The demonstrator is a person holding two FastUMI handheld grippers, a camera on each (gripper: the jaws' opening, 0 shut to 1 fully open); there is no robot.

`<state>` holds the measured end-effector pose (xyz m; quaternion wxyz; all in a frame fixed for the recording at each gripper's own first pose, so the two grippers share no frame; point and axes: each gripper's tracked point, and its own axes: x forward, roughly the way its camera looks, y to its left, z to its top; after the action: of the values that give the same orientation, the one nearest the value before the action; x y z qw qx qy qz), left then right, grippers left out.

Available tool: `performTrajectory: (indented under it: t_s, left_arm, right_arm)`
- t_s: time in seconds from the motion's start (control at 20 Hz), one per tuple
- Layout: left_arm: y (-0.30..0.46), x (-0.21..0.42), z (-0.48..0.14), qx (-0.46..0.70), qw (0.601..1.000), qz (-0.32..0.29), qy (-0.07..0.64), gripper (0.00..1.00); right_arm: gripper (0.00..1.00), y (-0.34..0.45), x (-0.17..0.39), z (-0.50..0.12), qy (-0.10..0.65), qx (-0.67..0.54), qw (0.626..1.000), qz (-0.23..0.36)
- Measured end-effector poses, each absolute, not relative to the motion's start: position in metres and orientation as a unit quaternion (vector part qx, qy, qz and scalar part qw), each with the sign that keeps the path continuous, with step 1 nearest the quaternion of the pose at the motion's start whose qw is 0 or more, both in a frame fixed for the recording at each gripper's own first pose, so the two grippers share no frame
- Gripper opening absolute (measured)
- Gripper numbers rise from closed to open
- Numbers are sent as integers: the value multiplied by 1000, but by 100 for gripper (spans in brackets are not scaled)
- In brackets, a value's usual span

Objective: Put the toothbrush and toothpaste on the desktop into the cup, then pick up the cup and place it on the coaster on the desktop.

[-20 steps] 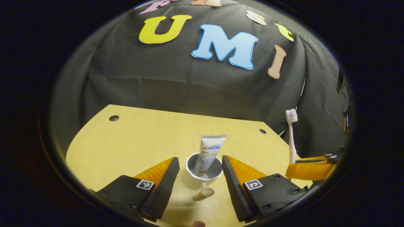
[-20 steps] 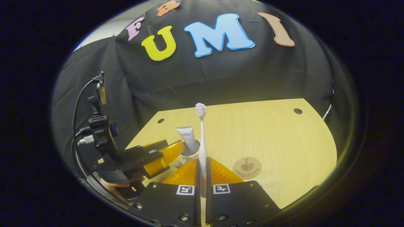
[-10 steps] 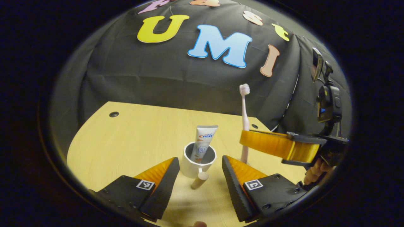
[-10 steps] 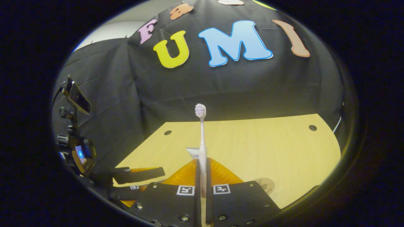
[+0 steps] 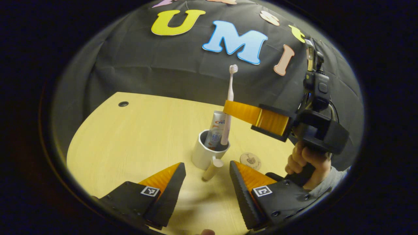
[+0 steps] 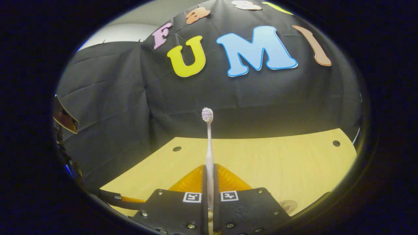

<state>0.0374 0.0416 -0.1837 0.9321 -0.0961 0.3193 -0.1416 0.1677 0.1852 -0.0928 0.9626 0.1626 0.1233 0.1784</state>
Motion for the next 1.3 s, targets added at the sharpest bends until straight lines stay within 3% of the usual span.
performTrajectory:
  t_s: [0.35, 0.45, 0.55, 0.6, 0.65, 0.7, 1.3]
  left_arm:
    - [44, 39, -185, -91, 931, -145, 321, 88]
    - [41, 40, -186, -94, 930, -148, 323, 88]
    - [40, 40, -189, -98, 929, -149, 325, 88]
    - [39, 41, -190, -99, 928, -149, 326, 88]
    - [39, 41, -189, -100, 928, -148, 326, 88]
    - [38, 41, -189, -101, 928, -148, 326, 88]
    - [15, 51, -199, -94, 921, -153, 344, 88]
  right_arm:
    - [9, 189, 166, -92, 109, 137, 971, 164]
    - [15, 191, 165, -91, 117, 148, 967, 173]
    - [39, 195, 161, -92, 128, 162, 961, 183]
    - [59, 193, 161, -91, 131, 164, 961, 183]
    - [67, 192, 160, -89, 128, 162, 961, 182]
    - [84, 190, 160, -88, 125, 154, 964, 177]
    - [87, 143, 147, -61, 100, 136, 975, 147]
